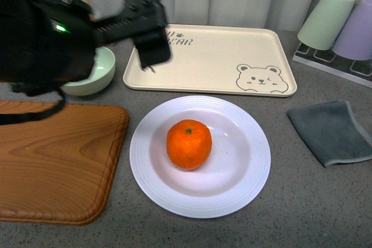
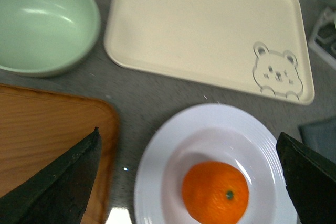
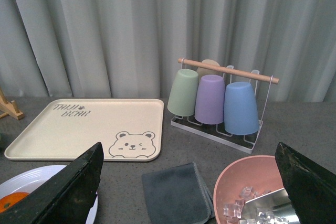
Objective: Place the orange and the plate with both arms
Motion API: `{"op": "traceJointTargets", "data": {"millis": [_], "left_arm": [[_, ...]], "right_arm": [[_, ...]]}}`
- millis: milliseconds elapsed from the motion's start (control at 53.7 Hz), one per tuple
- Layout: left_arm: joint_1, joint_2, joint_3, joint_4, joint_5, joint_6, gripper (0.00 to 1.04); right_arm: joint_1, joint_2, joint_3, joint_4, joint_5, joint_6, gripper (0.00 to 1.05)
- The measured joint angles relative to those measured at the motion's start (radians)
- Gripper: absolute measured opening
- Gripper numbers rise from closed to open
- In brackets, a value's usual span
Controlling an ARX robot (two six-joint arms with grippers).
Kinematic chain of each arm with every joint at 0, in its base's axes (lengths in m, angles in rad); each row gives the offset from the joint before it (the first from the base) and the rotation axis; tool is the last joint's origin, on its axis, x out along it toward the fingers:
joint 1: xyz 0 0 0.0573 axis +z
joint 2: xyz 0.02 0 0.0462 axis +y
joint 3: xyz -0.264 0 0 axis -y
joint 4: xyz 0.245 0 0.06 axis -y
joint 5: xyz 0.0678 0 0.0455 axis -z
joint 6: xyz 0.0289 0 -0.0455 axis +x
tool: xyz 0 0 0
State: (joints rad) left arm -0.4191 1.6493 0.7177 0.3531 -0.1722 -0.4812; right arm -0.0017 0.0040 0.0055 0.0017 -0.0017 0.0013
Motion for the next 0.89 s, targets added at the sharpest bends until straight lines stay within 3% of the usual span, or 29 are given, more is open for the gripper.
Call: {"op": "traceJointTargets", "data": {"millis": [205,428,466,522,596,894], "left_arm": [[0.141,-0.214,-0.191,0.002,-0.063,-0.012,0.98],[0.148,-0.226,-0.219,0.038,-0.063,0.02,0.97],[0.15,-0.203,-0.256,0.18,-0.075,0.076,0.92],[0.167,-0.171,-0.381,0.549,-0.057,0.243,0.77],[0.195,-0.211,-0.457,0.756,-0.036,0.37,0.63],[0.283,-0.466,-0.599,0.696,0.043,0.462,0.07]], "right_arm": [[0.0,0.0,0.0,0.0,0.0,0.0,0.96],[0.0,0.0,0.0,0.0,-0.002,0.0,0.96],[0.0,0.0,0.0,0.0,0.0,0.0,0.96],[0.0,0.0,0.0,0.0,0.0,0.0,0.96],[0.0,0.0,0.0,0.0,0.001,0.0,0.96],[0.0,0.0,0.0,0.0,0.0,0.0,0.96]]}}
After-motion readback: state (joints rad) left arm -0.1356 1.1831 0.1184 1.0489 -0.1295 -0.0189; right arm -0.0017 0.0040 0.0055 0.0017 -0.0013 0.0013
